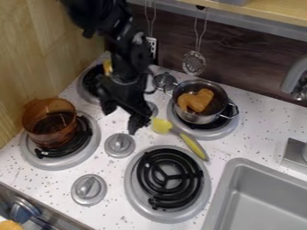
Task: Get the chicken wings and put it in the pot on the bottom left of the burner
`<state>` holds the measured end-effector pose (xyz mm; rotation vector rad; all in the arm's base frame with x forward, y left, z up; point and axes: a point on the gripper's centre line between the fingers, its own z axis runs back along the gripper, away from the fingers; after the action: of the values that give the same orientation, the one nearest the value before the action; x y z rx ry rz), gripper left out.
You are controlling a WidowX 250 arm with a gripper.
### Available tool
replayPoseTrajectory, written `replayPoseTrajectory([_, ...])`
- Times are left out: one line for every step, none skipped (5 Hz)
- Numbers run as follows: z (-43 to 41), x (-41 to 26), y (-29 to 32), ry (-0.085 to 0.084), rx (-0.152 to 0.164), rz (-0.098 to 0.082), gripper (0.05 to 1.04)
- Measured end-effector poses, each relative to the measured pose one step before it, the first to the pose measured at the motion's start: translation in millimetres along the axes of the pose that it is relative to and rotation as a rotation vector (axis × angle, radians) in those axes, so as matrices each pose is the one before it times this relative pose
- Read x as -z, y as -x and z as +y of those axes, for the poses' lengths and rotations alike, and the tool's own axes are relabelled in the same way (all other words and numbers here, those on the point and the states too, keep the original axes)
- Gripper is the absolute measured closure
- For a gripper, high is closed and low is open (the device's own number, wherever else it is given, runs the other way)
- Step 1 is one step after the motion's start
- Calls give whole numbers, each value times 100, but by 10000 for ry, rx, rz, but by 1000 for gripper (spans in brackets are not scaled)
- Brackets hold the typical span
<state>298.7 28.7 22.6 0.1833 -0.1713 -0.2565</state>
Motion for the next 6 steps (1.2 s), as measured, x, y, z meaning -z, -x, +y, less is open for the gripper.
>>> replayPoseTrajectory([-1482, -966, -1476, 1056, 907, -268, 84])
replayPoseTrajectory([-1250, -1305, -2539, 553, 806, -568, 84])
replayPoseTrajectory([-1736, -419, -2429, -445, 593, -88, 84])
replayPoseTrajectory([-349, 377, -1077, -175, 212, -267, 84])
replayPoseTrajectory([-136, 1246, -936, -15, 136, -547, 84])
replayPoseTrajectory([-12, 896, -1466, 100, 54, -791, 84])
